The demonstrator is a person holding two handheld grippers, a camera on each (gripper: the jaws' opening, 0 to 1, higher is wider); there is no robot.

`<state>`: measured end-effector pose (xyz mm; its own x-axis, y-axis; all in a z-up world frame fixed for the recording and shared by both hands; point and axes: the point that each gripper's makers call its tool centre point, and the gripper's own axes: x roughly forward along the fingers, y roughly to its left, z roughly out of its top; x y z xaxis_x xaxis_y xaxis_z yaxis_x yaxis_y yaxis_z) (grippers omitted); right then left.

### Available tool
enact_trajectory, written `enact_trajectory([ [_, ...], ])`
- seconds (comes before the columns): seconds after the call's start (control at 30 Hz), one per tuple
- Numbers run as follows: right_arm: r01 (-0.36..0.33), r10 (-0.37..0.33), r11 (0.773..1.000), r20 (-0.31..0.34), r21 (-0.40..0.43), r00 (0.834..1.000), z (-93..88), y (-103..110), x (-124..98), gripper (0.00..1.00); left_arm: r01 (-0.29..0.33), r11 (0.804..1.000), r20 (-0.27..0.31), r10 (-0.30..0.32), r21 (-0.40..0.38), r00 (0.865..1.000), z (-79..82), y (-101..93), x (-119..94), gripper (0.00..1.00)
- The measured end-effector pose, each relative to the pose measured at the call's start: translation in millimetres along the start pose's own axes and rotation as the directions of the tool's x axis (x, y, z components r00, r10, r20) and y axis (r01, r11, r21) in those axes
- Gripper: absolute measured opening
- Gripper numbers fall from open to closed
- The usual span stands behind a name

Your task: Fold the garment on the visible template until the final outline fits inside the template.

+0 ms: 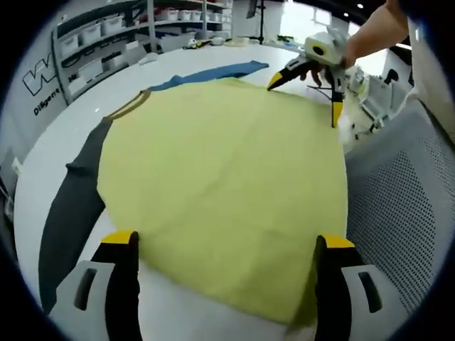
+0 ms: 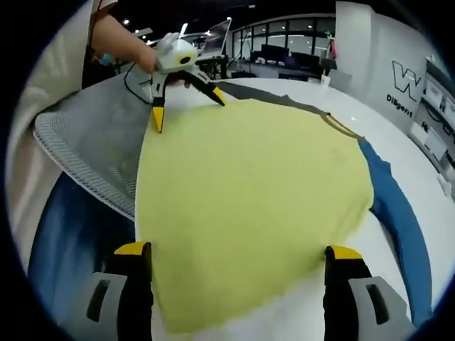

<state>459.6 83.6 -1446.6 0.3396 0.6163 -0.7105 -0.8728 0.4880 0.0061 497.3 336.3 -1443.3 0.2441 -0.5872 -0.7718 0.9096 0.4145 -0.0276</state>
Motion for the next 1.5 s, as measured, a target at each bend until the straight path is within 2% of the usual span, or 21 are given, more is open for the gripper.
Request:
enact_trajectory([
  [0.07, 0.042, -0.042, 0.999, 0.009, 0.012, 0.999, -0.2, -11.3, -8.9, 1.0, -0.013, 1.0, 0.021, 0.013, -0.014, 1.0, 5.7, 0.9, -7.3, 1.0],
  [0.17, 0.123, -0.128, 0.985, 0.034, 0.117, 0.991, -6.8, -39.2, -21.8, 1.0, -0.035, 0.999, 0.054, 0.038, -0.04, 0.998, 12.9, 2.1, -13.6, 1.0],
  [0.27, 0.22, -0.242, 0.937, 0.048, 0.272, 0.969, -17.4, -78.3, -37.6, 1.0, -0.054, 0.995, 0.093, 0.062, -0.085, 0.994, 22.1, 3.0, -16.4, 1.0],
  [0.3, 0.247, -0.276, 0.916, 0.05, 0.315, 0.96, -20.6, -89.9, -43.1, 1.0, -0.059, 0.994, 0.107, 0.069, -0.094, 0.992, 25.0, 3.1, -17.0, 1.0],
  [0.33, 0.296, -0.335, 0.883, 0.047, 0.364, 0.941, -26.4, -109.4, -52.7, 0.99, -0.063, 0.991, 0.117, 0.076, -0.116, 0.99, 27.9, 2.6, -17.5, 1.0],
  [0.47, 0.412, -0.479, 0.773, 0.018, 0.482, 0.877, -49.3, -165.3, -84.6, 0.96, -0.075, 0.984, 0.155, 0.1, -0.159, 0.983, 39.0, 0.6, -18.3, 1.0],
  [0.53, 0.46, -0.54, 0.716, -0.002, 0.525, 0.842, -60.3, -188.2, -100.2, 0.94, -0.077, 0.981, 0.173, 0.108, -0.179, 0.979, 44.7, -0.4, -17.8, 1.0],
  [0.6, 0.494, -0.577, 0.669, -0.031, 0.556, 0.816, -71.3, -204.2, -111.6, 0.92, -0.084, 0.979, 0.189, 0.12, -0.187, 0.975, 49.7, -0.3, -18.0, 1.0],
  [0.63, 0.521, -0.608, 0.634, -0.048, 0.572, 0.792, -78.4, -216.0, -120.6, 0.91, -0.087, 0.977, 0.194, 0.126, -0.195, 0.973, 52.1, -0.2, -17.9, 1.0],
  [0.67, 0.528, -0.623, 0.612, -0.053, 0.589, 0.78, -81.9, -222.6, -125.2, 0.9, -0.091, 0.975, 0.202, 0.132, -0.203, 0.97, 54.3, 0.2, -18.3, 1.0],
  [0.7, 0.542, -0.646, 0.574, -0.068, 0.614, 0.76, -88.2, -231.5, -132.5, 0.9, -0.096, 0.973, 0.21, 0.141, -0.209, 0.968, 56.9, 0.7, -18.9, 1.0],
  [0.83, 0.564, -0.693, 0.476, -0.106, 0.675, 0.713, -107.1, -252.5, -149.7, 0.83, -0.118, 0.962, 0.26, 0.184, -0.247, 0.948, 69.9, 5.2, -24.1, 1.0],
  [0.87, 0.574, -0.699, 0.467, -0.117, 0.673, 0.706, -111.1, -254.7, -152.4, 0.8, -0.122, 0.96, 0.267, 0.19, -0.251, 0.945, 71.8, 6.2, -24.8, 1.0],
  [0.9, 0.578, -0.705, 0.458, -0.12, 0.676, 0.699, -113.2, -257.1, -154.5, 0.75, -0.125, 0.958, 0.277, 0.197, -0.257, 0.941, 74.4, 6.7, -25.7, 1.0],
  [0.93, 0.586, -0.713, 0.435, -0.136, 0.684, 0.688, -118.6, -259.0, -158.0, 0.66, -0.13, 0.955, 0.294, 0.209, -0.266, 0.933, 79.2, 7.9, -27.2, 1.0],
  [1.0, 0.595, -0.737, 0.378, -0.159, 0.709, 0.657, -127.5, -262.5, -164.0, 0.56, -0.136, 0.953, 0.305, 0.219, -0.271, 0.927, 83.2, 8.4, -28.4, 1.0],
  [1.07, 0.61, -0.742, 0.345, -0.191, 0.713, 0.643, -137.5, -262.0, -167.0, 0.47, -0.139, 0.952, 0.307, 0.223, -0.273, 0.925, 86.6, 7.9, -28.0, 0.99],
  [1.1, 0.619, -0.751, 0.324, -0.203, 0.715, 0.628, -142.2, -264.2, -169.6, 0.42, -0.138, 0.951, 0.312, 0.224, -0.277, 0.923, 88.4, 7.1, -28.4, 0.99],
  [1.13, 0.618, -0.754, 0.315, -0.206, 0.72, 0.624, -143.5, -264.4, -170.3, 0.37, -0.152, 0.95, 0.323, 0.239, -0.272, 0.916, 91.8, 8.2, -29.8, 0.99],
  [1.37, 0.615, -0.76, 0.242, -0.248, 0.75, 0.601, -158.3, -262.4, -170.9, 0.26, -0.157, 0.956, 0.336, 0.237, -0.248, 0.912, 105.1, 2.9, -26.9, 0.95],
  [1.5, 0.621, -0.771, 0.222, -0.255, 0.752, 0.584, -157.8, -261.2, -173.3, 0.19, -0.142, 0.958, 0.335, 0.222, -0.248, 0.916, 108.9, 0.2, -23.0, 0.93],
])
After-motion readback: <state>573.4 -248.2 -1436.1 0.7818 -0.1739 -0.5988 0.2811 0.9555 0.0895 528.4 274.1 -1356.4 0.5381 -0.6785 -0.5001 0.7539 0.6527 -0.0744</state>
